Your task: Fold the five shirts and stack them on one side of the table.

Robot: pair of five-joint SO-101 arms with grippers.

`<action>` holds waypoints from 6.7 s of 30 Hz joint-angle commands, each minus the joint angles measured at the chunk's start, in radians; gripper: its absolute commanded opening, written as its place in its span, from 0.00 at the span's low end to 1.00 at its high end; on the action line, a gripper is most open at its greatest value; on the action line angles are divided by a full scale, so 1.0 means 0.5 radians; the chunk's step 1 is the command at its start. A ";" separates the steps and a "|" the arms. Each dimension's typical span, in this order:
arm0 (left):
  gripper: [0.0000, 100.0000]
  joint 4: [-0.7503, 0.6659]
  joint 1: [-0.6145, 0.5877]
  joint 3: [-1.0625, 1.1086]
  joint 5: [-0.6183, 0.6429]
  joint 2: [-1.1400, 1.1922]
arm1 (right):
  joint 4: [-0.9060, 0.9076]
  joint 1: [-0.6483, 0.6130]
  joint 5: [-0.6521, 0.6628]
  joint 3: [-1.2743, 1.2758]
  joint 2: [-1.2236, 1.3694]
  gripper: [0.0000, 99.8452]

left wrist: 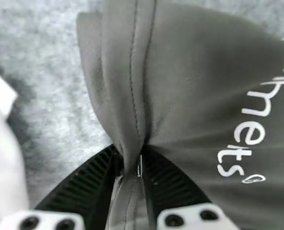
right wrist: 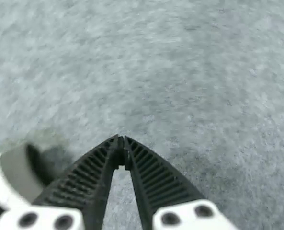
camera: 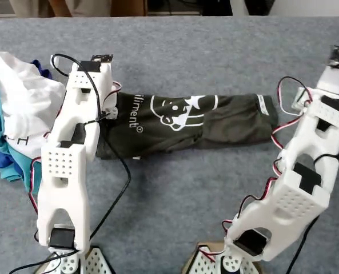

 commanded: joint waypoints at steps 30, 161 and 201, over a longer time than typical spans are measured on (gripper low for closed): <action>0.02 -0.209 1.212 -1.099 0.506 -0.226 | -0.172 0.330 -0.175 -0.416 0.259 0.01; 0.02 -0.485 0.930 -1.614 0.951 0.879 | 2.338 -0.683 1.452 -2.622 1.382 0.00; 0.02 -0.473 0.930 -1.706 0.957 0.898 | 1.866 -0.732 1.405 -1.775 0.600 0.00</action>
